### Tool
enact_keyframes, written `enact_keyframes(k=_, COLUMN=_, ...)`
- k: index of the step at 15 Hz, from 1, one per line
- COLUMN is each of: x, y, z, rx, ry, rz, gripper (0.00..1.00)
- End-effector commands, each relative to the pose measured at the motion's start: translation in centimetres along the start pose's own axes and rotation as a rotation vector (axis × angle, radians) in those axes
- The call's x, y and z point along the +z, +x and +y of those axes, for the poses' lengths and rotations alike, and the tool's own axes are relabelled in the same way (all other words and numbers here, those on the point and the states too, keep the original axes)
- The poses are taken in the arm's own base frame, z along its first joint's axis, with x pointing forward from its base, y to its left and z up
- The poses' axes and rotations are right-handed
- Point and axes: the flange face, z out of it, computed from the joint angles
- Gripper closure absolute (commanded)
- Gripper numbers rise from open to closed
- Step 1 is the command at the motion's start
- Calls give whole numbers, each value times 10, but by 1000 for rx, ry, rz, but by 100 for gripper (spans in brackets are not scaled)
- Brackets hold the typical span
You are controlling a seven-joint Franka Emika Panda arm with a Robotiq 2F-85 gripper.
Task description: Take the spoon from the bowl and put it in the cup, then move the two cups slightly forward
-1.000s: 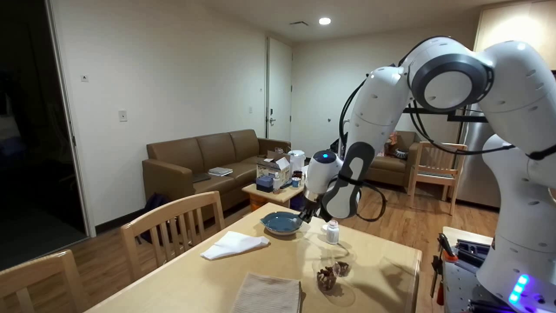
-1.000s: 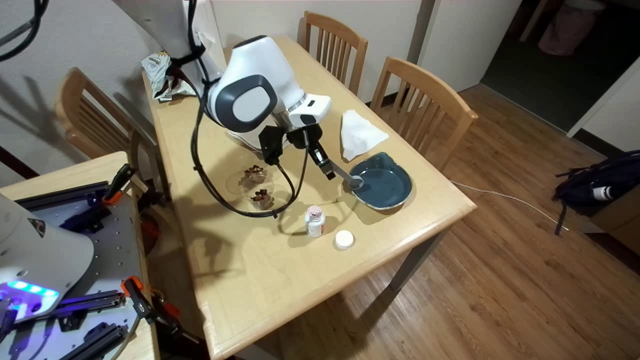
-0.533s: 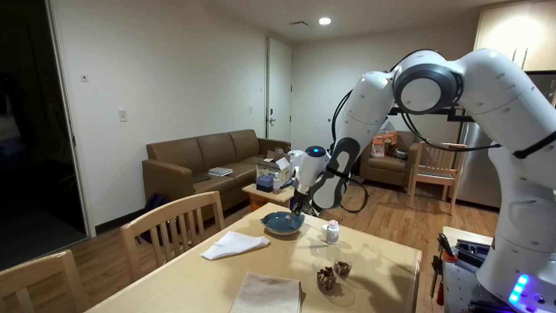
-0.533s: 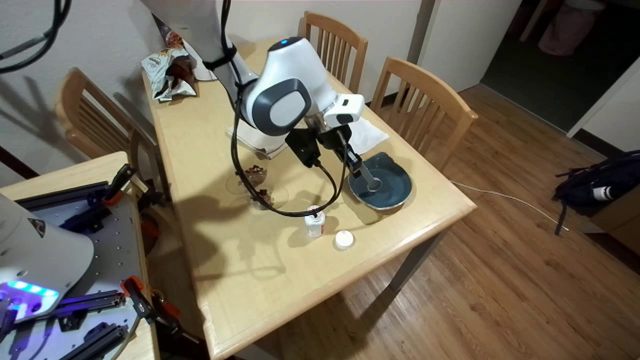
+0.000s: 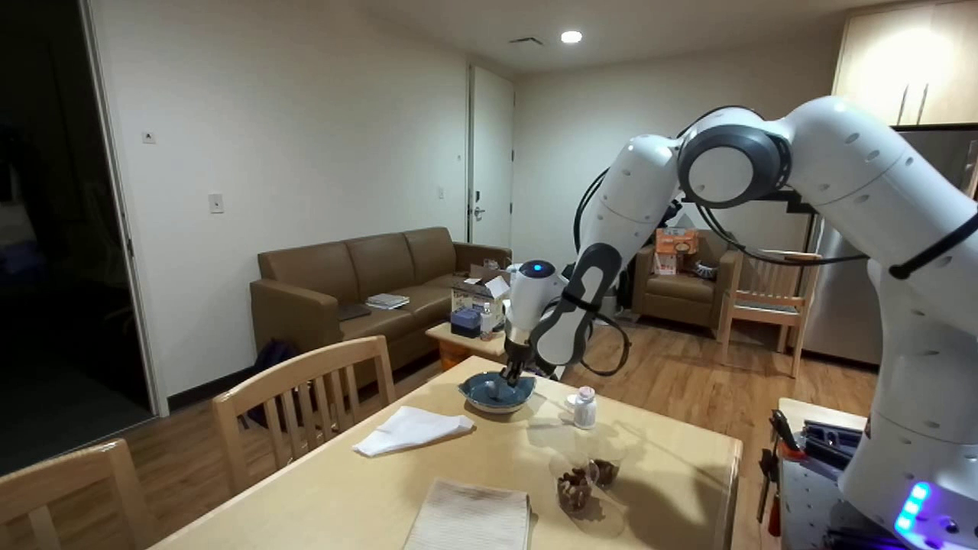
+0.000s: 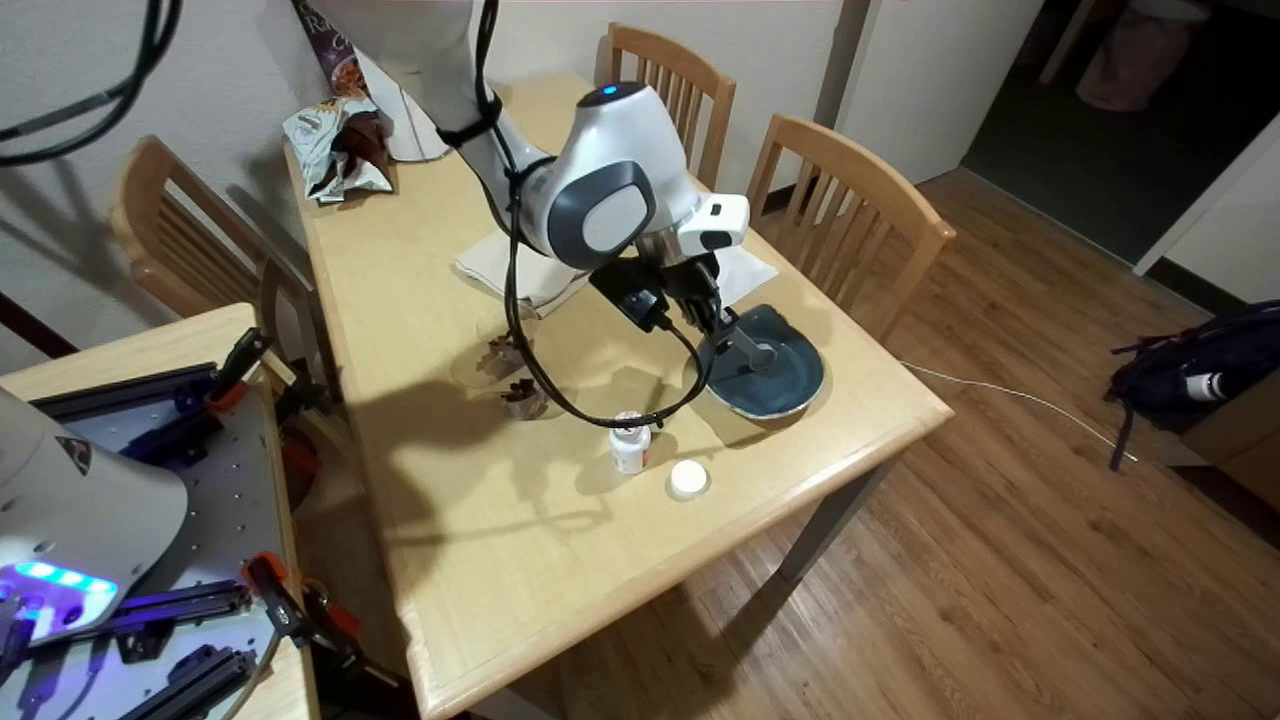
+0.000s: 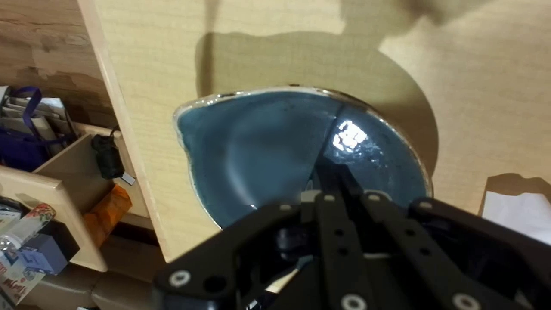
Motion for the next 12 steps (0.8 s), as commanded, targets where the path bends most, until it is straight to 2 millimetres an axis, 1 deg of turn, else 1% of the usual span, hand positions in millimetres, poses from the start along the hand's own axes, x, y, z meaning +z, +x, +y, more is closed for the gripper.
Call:
enact_keyframes(k=1, x=1, y=1, z=1, rx=-1, ry=2, rz=0, gripper=95)
enact_keyframes(k=3, x=1, y=1, z=1, rx=-3, ry=2, rz=0, gripper=95)
enact_keyframes(k=5, x=-3, y=-1, z=6, rx=-11, ry=-44, rz=-33, gripper=94)
enact_keyframes(k=8, x=-18, y=-11, z=13, rx=-41, ry=-70, rz=-147, gripper=95)
enact_keyframes(k=9, x=-24, y=-13, z=12, rx=-66, ry=-66, rz=-183, gripper=95)
enact_keyframes(k=12, x=-38, y=-25, z=1, rx=-145, ry=-57, rz=-272, gripper=95)
